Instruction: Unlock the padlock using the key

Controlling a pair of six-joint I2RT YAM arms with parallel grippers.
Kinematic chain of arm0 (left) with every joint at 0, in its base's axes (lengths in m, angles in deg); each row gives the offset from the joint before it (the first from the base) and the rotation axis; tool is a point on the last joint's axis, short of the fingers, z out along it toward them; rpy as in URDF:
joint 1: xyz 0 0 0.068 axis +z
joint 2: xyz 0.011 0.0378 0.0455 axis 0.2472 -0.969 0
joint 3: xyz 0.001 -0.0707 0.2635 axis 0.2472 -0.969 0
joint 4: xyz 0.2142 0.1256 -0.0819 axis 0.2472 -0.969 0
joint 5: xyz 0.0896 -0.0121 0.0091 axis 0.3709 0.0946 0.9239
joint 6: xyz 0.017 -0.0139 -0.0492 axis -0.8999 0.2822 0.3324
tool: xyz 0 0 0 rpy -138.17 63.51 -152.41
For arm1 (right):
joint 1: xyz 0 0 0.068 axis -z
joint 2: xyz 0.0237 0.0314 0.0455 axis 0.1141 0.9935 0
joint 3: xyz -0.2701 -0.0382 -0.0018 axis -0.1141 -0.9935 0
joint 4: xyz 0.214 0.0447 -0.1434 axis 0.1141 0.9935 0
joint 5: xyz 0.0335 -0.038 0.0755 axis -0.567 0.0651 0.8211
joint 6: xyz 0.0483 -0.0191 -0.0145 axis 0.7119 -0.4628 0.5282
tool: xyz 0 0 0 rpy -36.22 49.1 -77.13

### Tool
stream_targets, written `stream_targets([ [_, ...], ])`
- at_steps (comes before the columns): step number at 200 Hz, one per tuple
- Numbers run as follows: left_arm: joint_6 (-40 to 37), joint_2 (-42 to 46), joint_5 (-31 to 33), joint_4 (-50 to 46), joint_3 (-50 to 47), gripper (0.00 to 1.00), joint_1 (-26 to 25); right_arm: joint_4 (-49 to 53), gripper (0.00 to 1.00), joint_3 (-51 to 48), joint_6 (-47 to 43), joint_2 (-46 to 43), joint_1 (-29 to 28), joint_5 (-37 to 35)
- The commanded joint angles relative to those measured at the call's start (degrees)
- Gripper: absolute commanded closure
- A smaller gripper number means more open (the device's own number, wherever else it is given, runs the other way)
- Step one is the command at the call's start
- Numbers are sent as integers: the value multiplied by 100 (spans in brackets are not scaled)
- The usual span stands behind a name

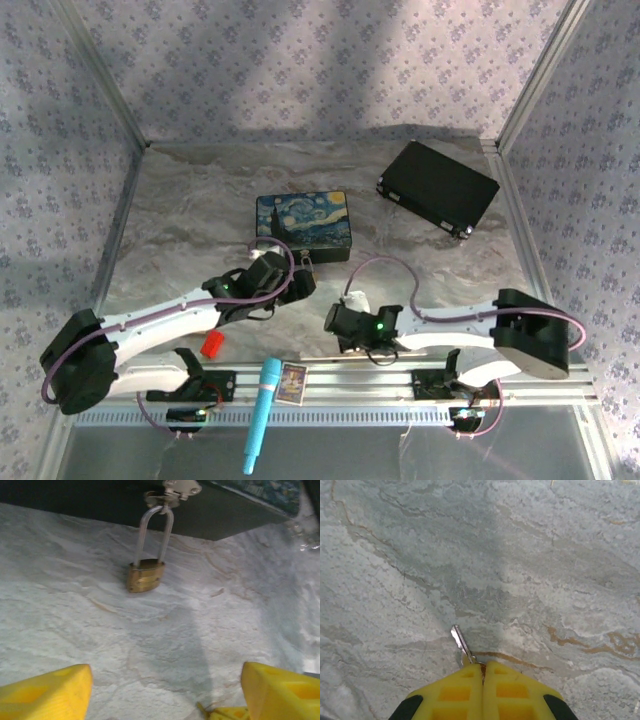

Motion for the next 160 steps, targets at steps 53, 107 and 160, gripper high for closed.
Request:
stream_targets([
  [53, 1606, 107, -540, 1402, -404, 31, -194, -616, 100, -97, -892, -1114, 942, 896],
  [107, 3774, 254, -285, 2012, -807, 26, -301, -974, 100, 177, -910, -1200, 1129, 565],
  [160, 4644, 279, -142, 2316, -893, 14, -417, -1891, 100, 5, -562, -1310, 1074, 108],
])
